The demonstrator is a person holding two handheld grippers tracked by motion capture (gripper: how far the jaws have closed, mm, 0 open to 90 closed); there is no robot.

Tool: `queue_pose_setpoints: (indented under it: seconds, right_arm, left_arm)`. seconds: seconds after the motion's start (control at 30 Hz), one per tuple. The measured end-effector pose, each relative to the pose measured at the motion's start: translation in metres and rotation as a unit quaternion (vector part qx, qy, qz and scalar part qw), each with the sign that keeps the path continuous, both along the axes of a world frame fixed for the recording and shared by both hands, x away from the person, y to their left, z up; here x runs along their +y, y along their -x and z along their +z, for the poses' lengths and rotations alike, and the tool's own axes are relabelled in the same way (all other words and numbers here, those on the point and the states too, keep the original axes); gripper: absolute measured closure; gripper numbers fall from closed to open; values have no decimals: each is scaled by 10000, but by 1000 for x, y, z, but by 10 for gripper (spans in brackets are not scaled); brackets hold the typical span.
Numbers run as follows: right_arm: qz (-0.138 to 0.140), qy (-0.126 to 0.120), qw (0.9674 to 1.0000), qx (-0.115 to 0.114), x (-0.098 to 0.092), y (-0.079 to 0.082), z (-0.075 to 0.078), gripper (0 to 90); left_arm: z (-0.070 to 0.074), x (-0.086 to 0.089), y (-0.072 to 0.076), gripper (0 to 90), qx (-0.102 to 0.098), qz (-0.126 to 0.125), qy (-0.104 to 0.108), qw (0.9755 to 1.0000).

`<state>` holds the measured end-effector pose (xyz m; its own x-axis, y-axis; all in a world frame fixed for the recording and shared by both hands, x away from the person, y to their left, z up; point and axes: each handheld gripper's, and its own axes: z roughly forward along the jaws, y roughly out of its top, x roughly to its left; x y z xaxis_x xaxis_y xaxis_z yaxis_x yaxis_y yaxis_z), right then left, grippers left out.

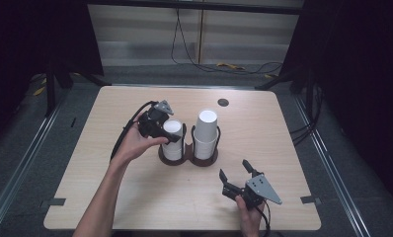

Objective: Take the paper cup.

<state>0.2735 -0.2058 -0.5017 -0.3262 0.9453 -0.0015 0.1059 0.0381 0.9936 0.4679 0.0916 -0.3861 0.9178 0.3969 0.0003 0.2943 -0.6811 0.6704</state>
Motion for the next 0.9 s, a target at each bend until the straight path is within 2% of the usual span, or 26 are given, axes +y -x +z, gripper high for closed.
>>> queue_pose_setpoints:
  seconds: [0.17, 0.2, 0.37, 0.47, 0.73, 0.83, 0.9]
  right_arm:
    - [-1, -1, 10000, -8, 0, 0, 0, 135]
    - [0, 0, 10000, -10, 0, 0, 0, 135]
    - [-3, -8, 10000, -14, 0, 0, 0, 135]
    - [-7, -6, 10000, -13, 0, 0, 0, 135]
    - [-8, 3, 10000, -19, 0, 0, 0, 134]
    - [-6, 1, 10000, -20, 0, 0, 0, 135]
    - [-12, 1, 10000, -17, 0, 0, 0, 135]
  left_arm:
    - [2, -1, 1, 310, -31, 2, -80, 10000]
    - [2, 0, 1, 314, 33, 47, 3, 10000]
    - [3, 2, -1, 324, 76, 83, 70, 9999]
    - [4, 4, -1, 328, 188, 156, 144, 9996]
    - [6, 6, -1, 337, 146, 150, 175, 9996]
    - [9, 7, 1, 340, 102, 195, 287, 9993]
    - [11, 7, 1, 340, 90, 174, 277, 9994]
